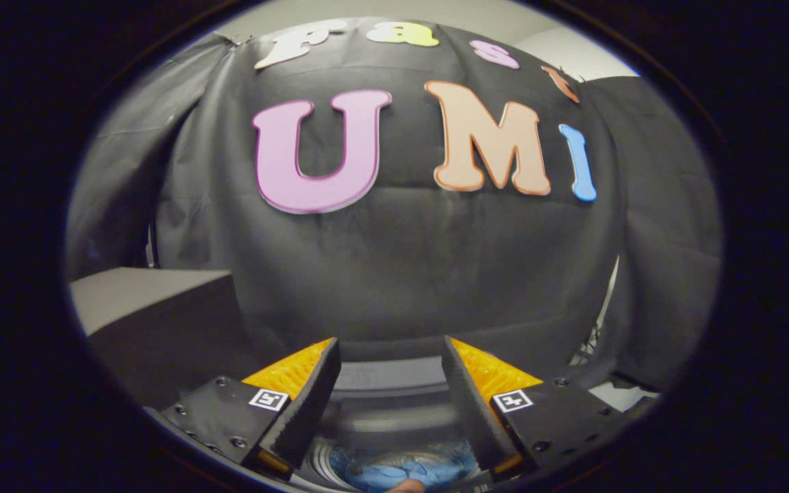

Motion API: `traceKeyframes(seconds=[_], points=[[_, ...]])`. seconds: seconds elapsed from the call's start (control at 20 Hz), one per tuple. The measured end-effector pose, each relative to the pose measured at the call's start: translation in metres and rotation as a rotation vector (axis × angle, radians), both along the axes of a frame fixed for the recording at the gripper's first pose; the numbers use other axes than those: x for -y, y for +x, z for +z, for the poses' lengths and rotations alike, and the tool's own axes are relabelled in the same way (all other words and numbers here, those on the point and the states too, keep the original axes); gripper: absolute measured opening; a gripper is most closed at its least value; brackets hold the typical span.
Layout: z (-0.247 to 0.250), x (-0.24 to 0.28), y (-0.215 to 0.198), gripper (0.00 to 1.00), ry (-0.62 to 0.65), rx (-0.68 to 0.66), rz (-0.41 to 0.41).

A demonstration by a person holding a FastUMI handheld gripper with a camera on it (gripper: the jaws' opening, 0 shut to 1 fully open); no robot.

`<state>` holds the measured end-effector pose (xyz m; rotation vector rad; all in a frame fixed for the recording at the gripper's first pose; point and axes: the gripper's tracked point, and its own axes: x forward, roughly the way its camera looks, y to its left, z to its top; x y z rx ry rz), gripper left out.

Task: Put the clothes into the washing machine and then close the washing machine lid.

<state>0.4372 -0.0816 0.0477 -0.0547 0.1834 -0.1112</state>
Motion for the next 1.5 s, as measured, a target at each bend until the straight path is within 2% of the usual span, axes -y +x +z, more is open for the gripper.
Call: traceKeyframes(seconds=[0.1,0.25,0.4,0.6,0.8,1.05,1.15,1.35,1.45,1.5], points=[[0.012,-0.002,-0.001,0.92,-0.011,0.029,0.013],[0.011,-0.003,-0.035,0.92,0.005,0.067,0.037],[0.006,0.017,-0.076,0.95,-0.008,0.103,0.005],[-0.008,0.044,-0.120,0.97,-0.019,0.085,-0.025],[-0.024,0.057,-0.134,0.96,-0.065,0.043,-0.050],[-0.026,0.037,-0.130,0.97,-0.081,0.053,0.025],[-0.017,0.043,-0.134,0.97,-0.084,0.079,0.015],[-0.016,0.040,-0.138,0.98,-0.049,0.097,0.065],[-0.017,0.039,-0.140,0.98,-0.060,0.100,0.097],[-0.017,0.032,-0.141,0.98,-0.059,0.104,0.138]])
